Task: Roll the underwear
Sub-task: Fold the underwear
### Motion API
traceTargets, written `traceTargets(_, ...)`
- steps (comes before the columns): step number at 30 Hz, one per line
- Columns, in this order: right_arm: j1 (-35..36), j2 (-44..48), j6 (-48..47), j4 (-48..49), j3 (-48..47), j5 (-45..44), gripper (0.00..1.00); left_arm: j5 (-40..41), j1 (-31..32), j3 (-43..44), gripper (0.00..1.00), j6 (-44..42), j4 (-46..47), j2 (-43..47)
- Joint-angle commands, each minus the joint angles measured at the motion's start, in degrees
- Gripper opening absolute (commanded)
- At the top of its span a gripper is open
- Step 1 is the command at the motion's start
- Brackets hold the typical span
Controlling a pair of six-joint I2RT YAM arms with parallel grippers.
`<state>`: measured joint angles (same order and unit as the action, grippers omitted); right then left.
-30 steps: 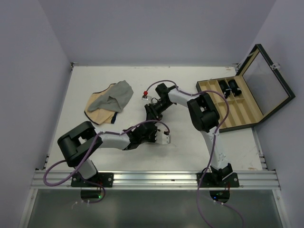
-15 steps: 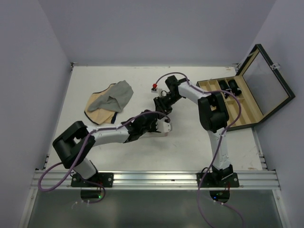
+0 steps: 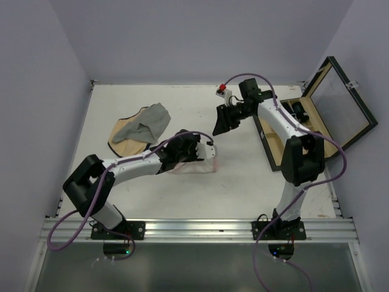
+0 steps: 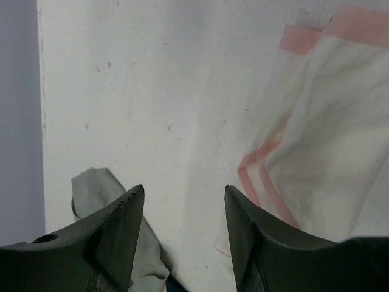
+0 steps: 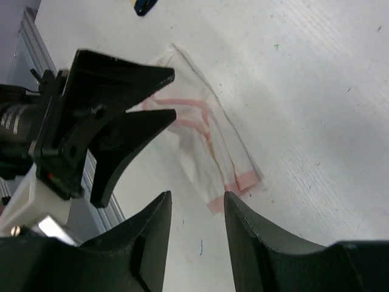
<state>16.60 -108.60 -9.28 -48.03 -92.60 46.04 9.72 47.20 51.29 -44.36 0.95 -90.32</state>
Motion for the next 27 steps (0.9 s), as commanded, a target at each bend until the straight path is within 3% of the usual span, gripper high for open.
traceTargets(1, 1.68, -0.74, -5.92, -4.61, 1.19, 1.33, 0.45, -6.35, -3.77, 4.69, 0.59, 7.95, -9.62, 3.92)
traceTargets(5, 3.26, -4.07, -5.41, -0.43, 0.4, -0.94, 0.44, -22.93, -12.45, 10.05, 0.59, 18.15, -21.06, 8.04)
traceTargets(8, 4.05, -7.06, -2.33, 3.81, -1.61, -3.24, 0.38, -30.08, -17.12, 8.58, 0.55, 23.25, -26.25, 11.12)
traceTargets(9, 4.14, -9.5, -1.02, 5.3, -2.4, -4.28, 0.31, -31.24, -17.84, 7.96, 0.5, 24.48, -27.39, 11.66)
traceTargets(14, 6.33, -14.27, 0.32, 9.36, -2.07, -7.63, 0.13, -41.23, -19.86, 4.8, 0.34, 20.2, -36.53, 11.93)
traceTargets(15, 6.6, -14.62, 0.49, 9.88, -1.37, -7.81, 0.08, -42.05, -19.87, 4.44, 0.29, 18.27, -38.81, 11.66)
traceTargets(20, 7.66, -12.08, 2.33, 15.06, 8.91, -9.65, 0.02, -45.05, -19.51, 2.15, 0.21, 13.78, -43.05, 7.71)
traceTargets(27, 8.27, -5.41, 8.3, 19.55, 22.97, -8.51, 0.0, -38.02, -17.23, 1.7, 0.16, 19.83, -36.99, 0.69)
